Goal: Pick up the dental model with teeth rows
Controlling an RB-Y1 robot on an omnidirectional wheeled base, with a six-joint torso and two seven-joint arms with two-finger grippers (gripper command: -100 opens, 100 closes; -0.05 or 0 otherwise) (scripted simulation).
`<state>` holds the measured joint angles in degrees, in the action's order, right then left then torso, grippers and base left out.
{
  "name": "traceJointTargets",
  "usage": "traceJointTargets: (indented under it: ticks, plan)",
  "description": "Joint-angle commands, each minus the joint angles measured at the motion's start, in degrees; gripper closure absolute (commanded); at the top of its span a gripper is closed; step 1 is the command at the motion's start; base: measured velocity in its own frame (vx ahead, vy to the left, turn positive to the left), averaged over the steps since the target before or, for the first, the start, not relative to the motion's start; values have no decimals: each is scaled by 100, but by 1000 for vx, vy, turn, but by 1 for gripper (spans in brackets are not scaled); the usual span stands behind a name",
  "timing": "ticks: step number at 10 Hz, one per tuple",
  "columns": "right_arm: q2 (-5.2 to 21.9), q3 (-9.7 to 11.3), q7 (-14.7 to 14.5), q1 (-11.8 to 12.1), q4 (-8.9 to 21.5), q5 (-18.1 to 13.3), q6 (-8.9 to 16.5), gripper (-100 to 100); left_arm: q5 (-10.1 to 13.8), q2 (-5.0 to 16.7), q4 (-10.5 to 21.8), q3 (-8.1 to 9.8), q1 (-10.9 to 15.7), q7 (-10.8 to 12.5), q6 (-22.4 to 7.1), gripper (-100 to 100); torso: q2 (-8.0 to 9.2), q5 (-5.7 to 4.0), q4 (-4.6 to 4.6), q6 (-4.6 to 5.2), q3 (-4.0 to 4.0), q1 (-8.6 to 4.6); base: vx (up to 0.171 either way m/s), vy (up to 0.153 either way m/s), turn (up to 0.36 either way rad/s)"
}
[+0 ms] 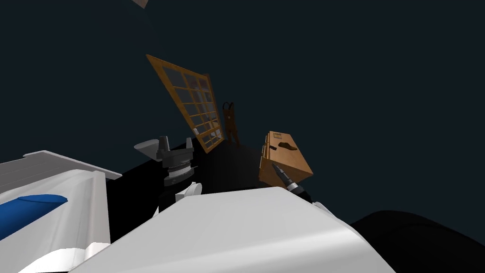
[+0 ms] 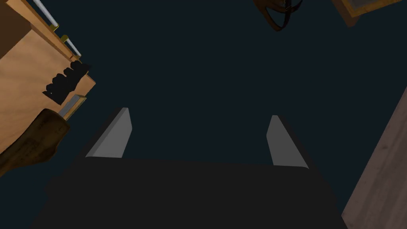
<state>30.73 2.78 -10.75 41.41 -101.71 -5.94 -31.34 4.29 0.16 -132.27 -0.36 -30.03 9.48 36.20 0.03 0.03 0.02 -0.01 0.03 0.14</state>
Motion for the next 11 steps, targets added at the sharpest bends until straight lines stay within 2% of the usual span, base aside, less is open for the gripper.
traceJointTargets:
  ticks: [1,3,6,7,8,9,10,11]
  plan:
    - [133,17,-43,75,205,-45,-7,-100,0,0,0,0,0,0,0,0,0,0,0,0,0,0,-1,46,36]
    - [568,104,-209,288,678,-251,12,-100,0,0,0,0,0,0,0,0,-4,0,-1,0,-2,-1,18,64,102]
    - [884,149,-299,388,1184,-363,25,-100,0,0,0,0,0,0,0,0,-12,2,-2,0,-7,8,24,64,63]
    - [1098,196,-394,483,1366,-480,41,-100,0,0,0,0,-1,0,0,0,-14,2,-3,1,-8,3,40,54,93]
    - [1130,196,-394,483,1514,-480,41,-100,0,0,0,0,-1,0,0,0,-18,1,-4,-1,-10,1,43,41,52]
    - [1367,244,-492,573,1701,-602,59,-100,0,0,0,1,-1,0,0,0,-19,0,-4,1,-11,-3,65,33,109]
    - [1369,244,-492,573,1844,-602,59,-100,0,0,0,0,-1,0,0,0,-27,0,-5,-2,-15,-7,56,31,42]
    - [1598,294,-592,658,2096,-728,77,-100,0,0,0,1,-1,0,0,0,-26,-2,-5,1,-15,-6,64,66,75]
